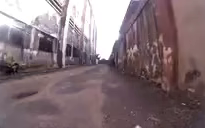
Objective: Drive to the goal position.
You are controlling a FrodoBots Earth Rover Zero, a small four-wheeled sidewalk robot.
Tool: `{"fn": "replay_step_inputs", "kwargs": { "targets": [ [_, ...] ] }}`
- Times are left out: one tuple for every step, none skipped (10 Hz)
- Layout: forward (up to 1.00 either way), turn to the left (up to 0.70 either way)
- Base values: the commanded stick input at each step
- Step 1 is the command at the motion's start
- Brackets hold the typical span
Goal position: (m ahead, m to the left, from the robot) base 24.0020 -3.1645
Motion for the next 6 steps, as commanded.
{"fn": "replay_step_inputs", "kwargs": {
  "targets": [
    [0.64,0.00],
    [0.64,0.00],
    [0.64,0.00],
    [0.64,0.00],
    [0.64,0.00],
    [0.64,0.00]
  ]
}}
